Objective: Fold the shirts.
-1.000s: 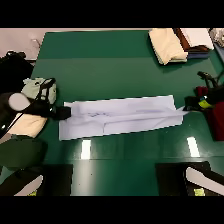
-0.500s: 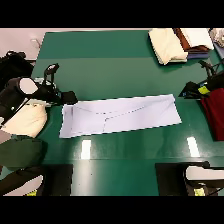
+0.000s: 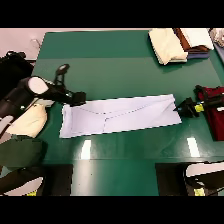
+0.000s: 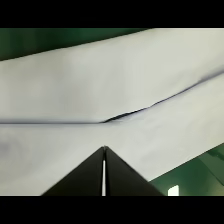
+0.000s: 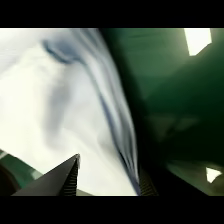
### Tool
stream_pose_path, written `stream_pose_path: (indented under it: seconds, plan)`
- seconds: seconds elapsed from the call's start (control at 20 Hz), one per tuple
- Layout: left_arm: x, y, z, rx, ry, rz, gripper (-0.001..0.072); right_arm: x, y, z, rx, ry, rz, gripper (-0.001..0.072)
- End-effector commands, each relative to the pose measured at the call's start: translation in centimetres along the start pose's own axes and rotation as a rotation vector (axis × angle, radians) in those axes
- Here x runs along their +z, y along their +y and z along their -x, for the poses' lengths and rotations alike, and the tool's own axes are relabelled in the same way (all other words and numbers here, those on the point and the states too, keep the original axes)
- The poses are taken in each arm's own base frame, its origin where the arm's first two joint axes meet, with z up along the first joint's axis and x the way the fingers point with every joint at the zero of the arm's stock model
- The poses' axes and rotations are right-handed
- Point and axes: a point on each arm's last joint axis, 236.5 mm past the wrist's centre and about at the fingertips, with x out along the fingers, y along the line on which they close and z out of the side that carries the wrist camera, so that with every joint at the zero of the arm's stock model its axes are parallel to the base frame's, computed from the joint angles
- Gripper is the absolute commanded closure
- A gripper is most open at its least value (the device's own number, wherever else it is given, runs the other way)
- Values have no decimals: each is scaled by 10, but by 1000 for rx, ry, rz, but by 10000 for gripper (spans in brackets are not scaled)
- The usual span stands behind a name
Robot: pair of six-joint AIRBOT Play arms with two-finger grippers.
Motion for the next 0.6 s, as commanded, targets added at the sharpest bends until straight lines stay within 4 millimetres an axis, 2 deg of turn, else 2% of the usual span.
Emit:
stream_pose_path:
  seconds: [0.0, 0.05, 0.1, 0.15, 0.25, 0.35, 0.45, 0.55]
  plan:
    - [-5, -38, -41, -81, 10, 23, 684, 11, 16, -30, 55, -17, 31, 305]
    - [-5, -47, -56, -101, 17, 37, 684, 13, 25, -33, 45, -10, 73, 433]
    - [-6, -54, -70, -108, 34, 39, 684, 17, 35, -31, 38, -9, 129, 626]
    - [-8, -60, -84, -111, 60, 31, 685, 20, 46, -26, 35, -15, 175, 693]
    - [-10, -75, -108, -118, 103, 2, 684, 26, 76, -5, 21, -63, 271, 693]
    - [-10, -91, -128, -130, 120, -23, 684, 24, 113, 22, 7, -118, 376, 694]
    - [-11, -104, -145, -140, 137, -45, 685, 21, 156, 50, -8, -197, 449, 694]
    - [-9, -108, -159, -143, 145, -45, 685, 11, 205, 72, -7, -269, 530, 694]
